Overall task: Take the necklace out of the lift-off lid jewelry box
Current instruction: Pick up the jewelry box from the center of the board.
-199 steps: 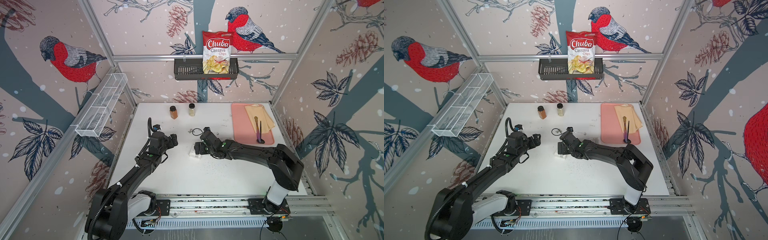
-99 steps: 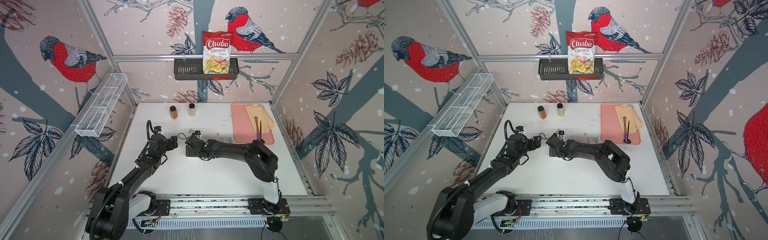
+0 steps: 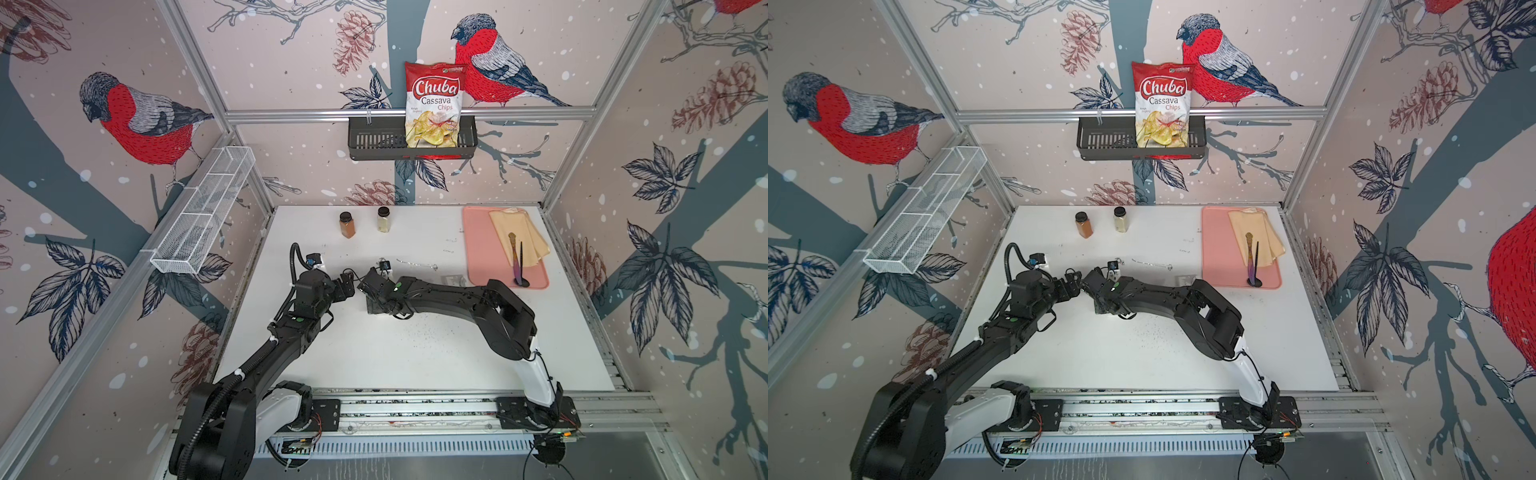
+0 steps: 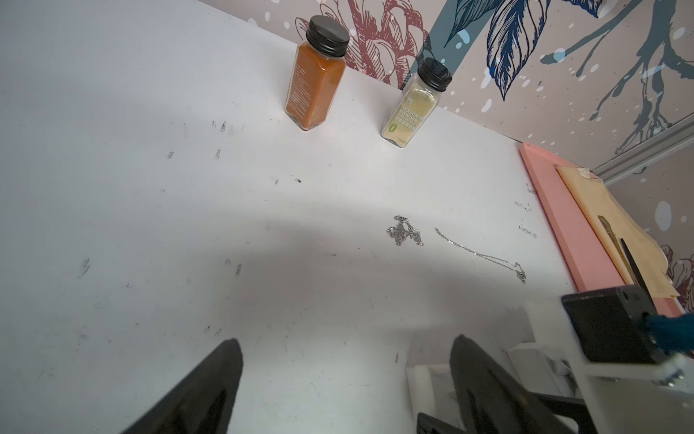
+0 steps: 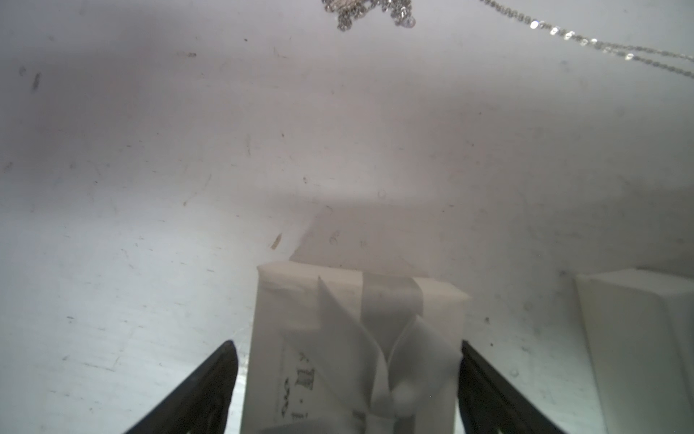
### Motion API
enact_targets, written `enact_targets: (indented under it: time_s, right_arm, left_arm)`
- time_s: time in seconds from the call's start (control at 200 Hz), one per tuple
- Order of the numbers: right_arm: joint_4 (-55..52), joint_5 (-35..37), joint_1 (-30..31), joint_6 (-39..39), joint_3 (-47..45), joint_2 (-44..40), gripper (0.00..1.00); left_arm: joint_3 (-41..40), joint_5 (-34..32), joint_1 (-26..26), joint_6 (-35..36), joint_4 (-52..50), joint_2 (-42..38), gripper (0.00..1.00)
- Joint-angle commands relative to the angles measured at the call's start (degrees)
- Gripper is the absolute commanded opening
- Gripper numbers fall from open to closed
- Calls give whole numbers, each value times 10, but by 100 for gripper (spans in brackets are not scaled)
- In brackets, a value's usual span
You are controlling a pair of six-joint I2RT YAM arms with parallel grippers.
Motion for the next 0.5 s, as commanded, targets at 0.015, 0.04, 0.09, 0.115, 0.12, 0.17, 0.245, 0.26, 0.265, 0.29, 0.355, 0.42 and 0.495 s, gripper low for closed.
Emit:
enact_targets:
  time_s: [0.015,0.04,0.09,0.115,0.12,0.17,0.245,0.26,0.265,0.29,0.355,0.42,0.495]
  right_arm:
    - [-20,20,3,-20,2,2,88]
    - [-21,21,3,-21,0,2,88]
    - [-19,22,3,-23,-2,1,88]
    - [-18,23,3,-23,-5,-1,87]
    - [-18,24,3,-24,-5,-1,87]
    - [-16,26,3,-27,-8,-2,86]
    - [-13,28,3,-36,-9,-3,85]
    - [-13,29,3,-37,-9,-4,84]
    - [-13,29,3,-38,-9,-3,84]
    - [-13,29,3,-40,-10,-4,83]
    - [-11,29,2,-47,-13,-6,80]
    - [-10,29,2,-53,-15,-8,79]
    - [-7,24,0,-66,-21,-16,78]
  left_arm:
    - [-17,21,22,-14,26,-16,91]
    - [-22,26,29,-18,28,-20,91]
    - [-32,29,40,-21,31,-27,91]
    - [-35,28,43,-22,31,-29,91]
    - [-37,28,45,-22,32,-30,91]
    - [-40,28,50,-23,32,-32,91]
    - [-43,28,53,-23,30,-32,91]
    - [-43,28,53,-23,30,-31,91]
    - [-43,28,53,-23,30,-31,91]
    - [-43,28,54,-24,30,-31,91]
    - [-42,30,54,-24,30,-30,91]
    - [-44,34,54,-24,31,-30,91]
    - [-50,67,53,-22,50,-24,91]
